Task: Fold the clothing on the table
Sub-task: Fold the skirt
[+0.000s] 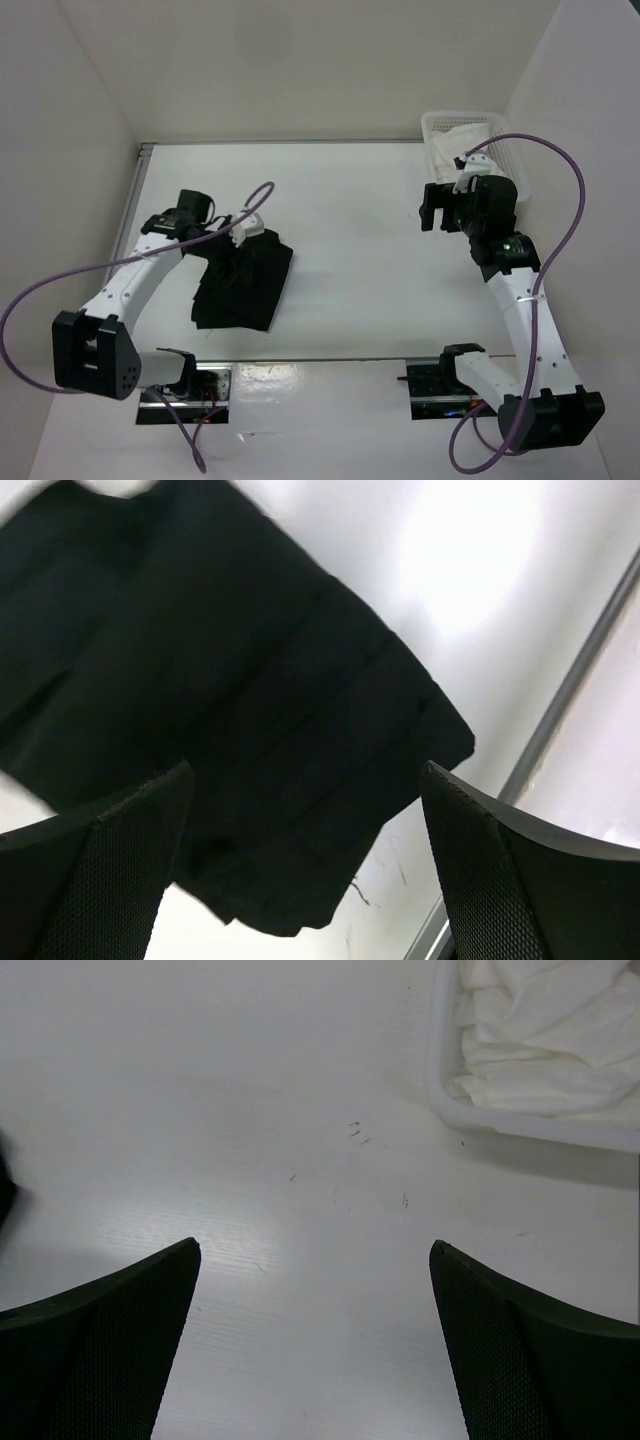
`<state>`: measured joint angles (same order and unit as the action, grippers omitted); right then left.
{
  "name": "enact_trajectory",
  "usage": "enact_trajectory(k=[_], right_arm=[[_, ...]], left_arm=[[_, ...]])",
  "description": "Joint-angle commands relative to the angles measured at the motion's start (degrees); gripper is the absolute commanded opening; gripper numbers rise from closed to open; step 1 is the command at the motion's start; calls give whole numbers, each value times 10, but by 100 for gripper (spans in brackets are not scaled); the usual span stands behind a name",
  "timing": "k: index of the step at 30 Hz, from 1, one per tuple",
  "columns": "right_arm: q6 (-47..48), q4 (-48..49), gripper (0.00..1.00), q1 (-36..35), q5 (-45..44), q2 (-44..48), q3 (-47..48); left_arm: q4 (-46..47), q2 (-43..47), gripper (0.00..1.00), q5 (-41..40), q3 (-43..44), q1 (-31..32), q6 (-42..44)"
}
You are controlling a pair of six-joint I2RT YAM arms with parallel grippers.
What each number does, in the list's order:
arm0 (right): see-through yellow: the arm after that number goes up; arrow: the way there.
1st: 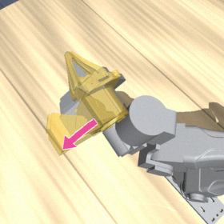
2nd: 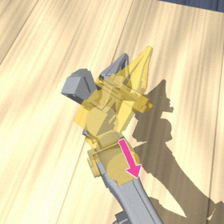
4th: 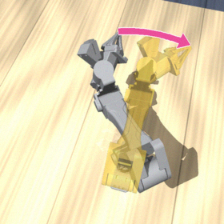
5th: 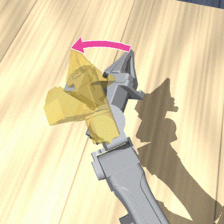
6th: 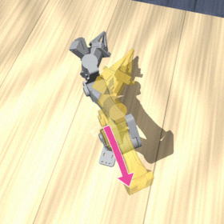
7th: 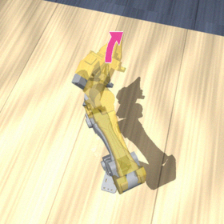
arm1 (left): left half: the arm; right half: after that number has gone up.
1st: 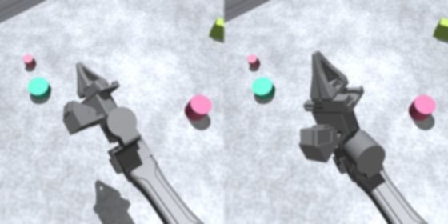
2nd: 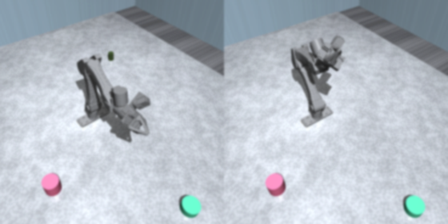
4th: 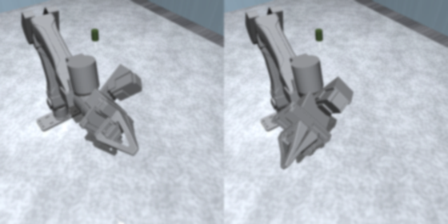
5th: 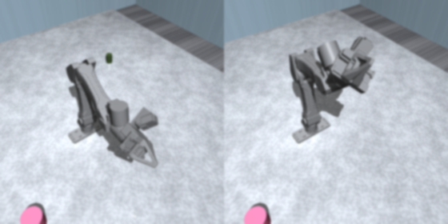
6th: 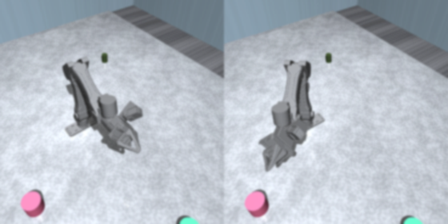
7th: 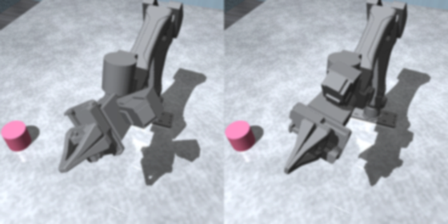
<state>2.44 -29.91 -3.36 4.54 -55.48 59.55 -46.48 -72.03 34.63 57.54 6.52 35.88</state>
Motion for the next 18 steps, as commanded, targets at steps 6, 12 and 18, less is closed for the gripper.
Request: enact_trajectory(k=[6, 12, 18], right_arm=[[2, 23, 99, 11, -1, -4, -7], [7, 18, 99, 11, 11, 1, -7], [7, 18, 99, 11, 11, 1, -7]], left_arm=[[23, -48, 100, -131, -8, 107, 5], [58, -44, 100, -229, -46, 114, 0], [80, -64, 100, -248, -71, 114, 5]])
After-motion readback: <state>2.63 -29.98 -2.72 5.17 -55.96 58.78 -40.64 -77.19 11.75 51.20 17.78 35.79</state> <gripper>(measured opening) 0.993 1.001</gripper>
